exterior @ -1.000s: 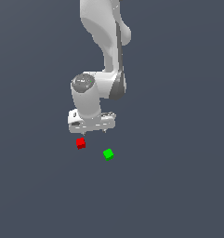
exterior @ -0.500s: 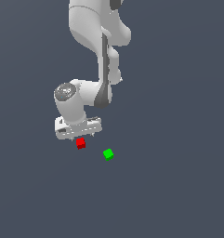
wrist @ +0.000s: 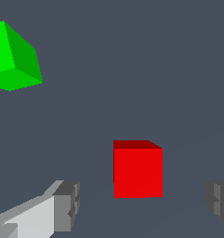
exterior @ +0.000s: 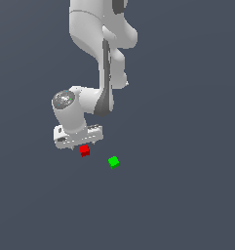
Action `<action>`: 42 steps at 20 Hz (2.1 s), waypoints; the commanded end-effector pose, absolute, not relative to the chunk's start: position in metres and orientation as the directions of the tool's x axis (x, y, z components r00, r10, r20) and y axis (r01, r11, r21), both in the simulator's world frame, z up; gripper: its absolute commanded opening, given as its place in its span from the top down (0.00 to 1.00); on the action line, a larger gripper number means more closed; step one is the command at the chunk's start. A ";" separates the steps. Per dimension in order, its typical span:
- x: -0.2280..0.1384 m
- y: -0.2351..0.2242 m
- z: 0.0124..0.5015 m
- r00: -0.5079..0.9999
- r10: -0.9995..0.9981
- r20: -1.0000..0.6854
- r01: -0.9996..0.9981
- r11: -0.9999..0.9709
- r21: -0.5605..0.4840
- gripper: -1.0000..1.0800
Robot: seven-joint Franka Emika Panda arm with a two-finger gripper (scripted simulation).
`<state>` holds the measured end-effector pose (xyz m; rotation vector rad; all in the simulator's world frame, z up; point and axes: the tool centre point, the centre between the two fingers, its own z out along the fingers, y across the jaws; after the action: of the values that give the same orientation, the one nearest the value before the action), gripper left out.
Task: Stack the red cube on top of the green cube.
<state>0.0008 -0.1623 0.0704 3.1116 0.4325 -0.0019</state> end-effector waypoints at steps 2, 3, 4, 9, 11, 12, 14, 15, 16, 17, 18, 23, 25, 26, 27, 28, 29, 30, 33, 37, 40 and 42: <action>0.001 -0.162 0.065 0.962 0.274 -0.001 0.274 -0.962 0.000 0.04; 0.001 -0.162 0.062 0.962 0.274 -0.001 0.274 -0.962 0.000 0.04; 0.001 -0.162 0.059 0.962 0.275 -0.001 0.275 -0.962 0.000 0.04; 0.001 -0.163 0.033 0.961 0.277 0.000 0.277 -0.961 0.000 0.04; 0.002 -0.163 0.026 0.961 0.278 0.000 0.278 -0.961 0.000 0.04; 0.002 -0.164 0.024 0.961 0.278 0.000 0.278 -0.961 0.000 0.04; 0.003 -0.164 0.021 0.960 0.279 0.000 0.279 -0.960 0.000 0.04; 0.003 -0.164 0.020 0.960 0.279 0.000 0.279 -0.960 0.000 0.04; 0.003 -0.164 0.020 0.960 0.279 0.000 0.279 -0.960 0.000 0.04; 0.003 -0.164 0.020 0.960 0.279 0.000 0.279 -0.960 0.000 1.00; 0.003 -0.164 0.020 0.960 0.279 0.000 0.279 -0.960 0.000 1.00; 0.003 -0.164 0.020 0.960 0.279 0.000 0.279 -0.960 0.000 1.00; 0.003 -0.164 0.020 0.960 0.279 0.000 0.279 -0.960 0.000 1.00; 0.003 -0.164 0.020 0.960 0.279 0.000 0.279 -0.960 0.000 1.00; 0.003 -0.164 0.020 0.960 0.279 0.000 0.279 -0.960 0.000 1.00; 0.003 -0.164 0.020 0.960 0.279 0.000 0.279 -0.960 0.000 1.00; 0.003 -0.164 0.021 0.960 0.279 0.000 0.279 -0.960 0.000 1.00; 0.003 -0.164 0.023 0.960 0.279 0.000 0.279 -0.960 0.000 1.00; 0.002 -0.164 0.031 0.960 0.279 0.000 0.279 -0.960 0.000 1.00; 0.002 -0.164 0.051 0.960 0.279 0.000 0.279 -0.960 0.000 1.00; 0.002 -0.164 0.073 0.960 0.279 0.000 0.279 -0.960 0.000 1.00; 0.001 -0.164 0.087 0.960 0.279 0.000 0.279 -0.960 0.000 1.00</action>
<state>0.0014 -0.1636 0.0758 3.1107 0.4421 -0.0011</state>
